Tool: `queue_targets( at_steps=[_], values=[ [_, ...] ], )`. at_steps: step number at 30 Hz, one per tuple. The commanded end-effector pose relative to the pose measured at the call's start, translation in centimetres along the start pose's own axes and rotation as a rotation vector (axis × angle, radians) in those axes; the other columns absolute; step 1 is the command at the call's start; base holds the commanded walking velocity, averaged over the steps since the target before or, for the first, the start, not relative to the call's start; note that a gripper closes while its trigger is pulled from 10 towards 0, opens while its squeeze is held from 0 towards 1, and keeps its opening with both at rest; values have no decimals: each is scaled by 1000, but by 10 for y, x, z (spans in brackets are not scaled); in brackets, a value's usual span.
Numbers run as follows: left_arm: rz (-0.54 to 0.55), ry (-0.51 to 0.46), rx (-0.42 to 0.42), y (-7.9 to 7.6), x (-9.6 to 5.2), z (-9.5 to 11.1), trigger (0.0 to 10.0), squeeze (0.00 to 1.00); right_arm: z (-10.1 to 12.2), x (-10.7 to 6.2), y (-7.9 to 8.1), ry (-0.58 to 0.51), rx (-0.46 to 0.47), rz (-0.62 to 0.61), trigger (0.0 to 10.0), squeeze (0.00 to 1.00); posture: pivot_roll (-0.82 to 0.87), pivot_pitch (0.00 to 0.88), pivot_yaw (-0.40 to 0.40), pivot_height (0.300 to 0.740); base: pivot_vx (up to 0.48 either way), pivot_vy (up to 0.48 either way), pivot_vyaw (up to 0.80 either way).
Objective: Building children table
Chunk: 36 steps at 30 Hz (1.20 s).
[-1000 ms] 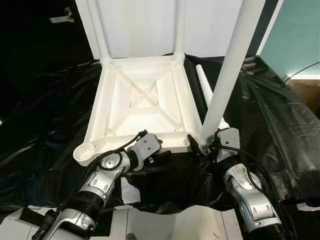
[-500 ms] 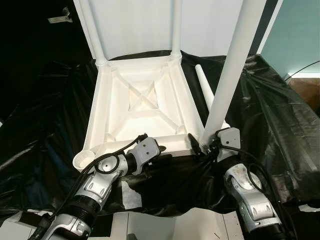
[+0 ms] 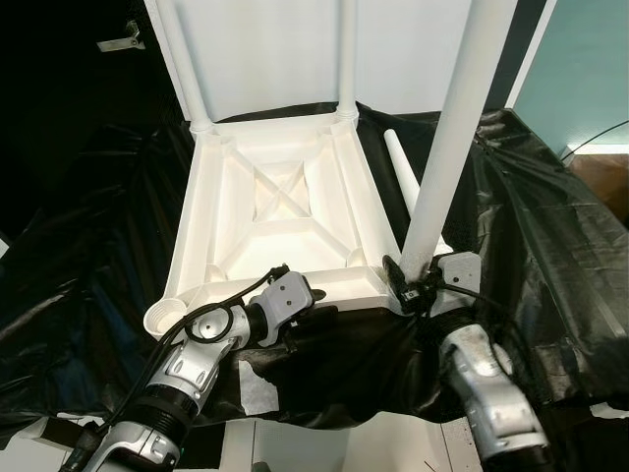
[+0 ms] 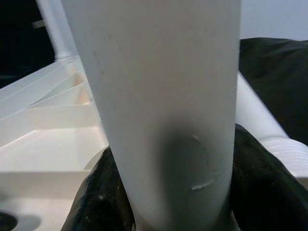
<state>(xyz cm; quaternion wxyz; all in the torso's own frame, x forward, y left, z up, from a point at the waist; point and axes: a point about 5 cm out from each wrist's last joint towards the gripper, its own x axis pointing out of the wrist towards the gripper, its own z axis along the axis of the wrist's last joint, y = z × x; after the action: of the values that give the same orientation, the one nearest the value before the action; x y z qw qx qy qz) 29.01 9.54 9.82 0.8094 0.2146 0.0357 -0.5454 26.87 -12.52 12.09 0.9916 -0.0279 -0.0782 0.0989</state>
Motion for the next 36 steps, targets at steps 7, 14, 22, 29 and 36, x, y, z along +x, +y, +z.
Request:
queue_targets(
  at_steps=[7, 14, 22, 29, 36],
  values=[
    [-65, 33, -14, -13, 6, -9, 10000, 0, -9, 1, -13, 39, -14, -242, 0, 0, -16, 8, 14, 740, 0, 0, 0],
    [-59, 31, -15, -13, 5, -9, 10000, 0, -15, 10, -22, 93, 28, -365, 0, 0, 3, 12, 8, 740, 0, 0, 0],
    [-55, 29, -24, -16, 2, -11, 10000, 0, -15, 13, -11, 84, 33, -306, 0, 0, 7, 19, 8, 740, 0, 0, 0],
    [-53, 28, -23, -15, 4, -10, 10000, 0, -17, 16, 3, 102, 57, -141, 10000, 1000, -3, 18, 8, 740, 0, 0, 0],
    [-52, 26, -23, -14, 5, -10, 10000, 0, -15, 16, 10, 100, 44, 5, 10000, 1000, -10, 19, 9, 740, 0, 0, 0]
  ],
)
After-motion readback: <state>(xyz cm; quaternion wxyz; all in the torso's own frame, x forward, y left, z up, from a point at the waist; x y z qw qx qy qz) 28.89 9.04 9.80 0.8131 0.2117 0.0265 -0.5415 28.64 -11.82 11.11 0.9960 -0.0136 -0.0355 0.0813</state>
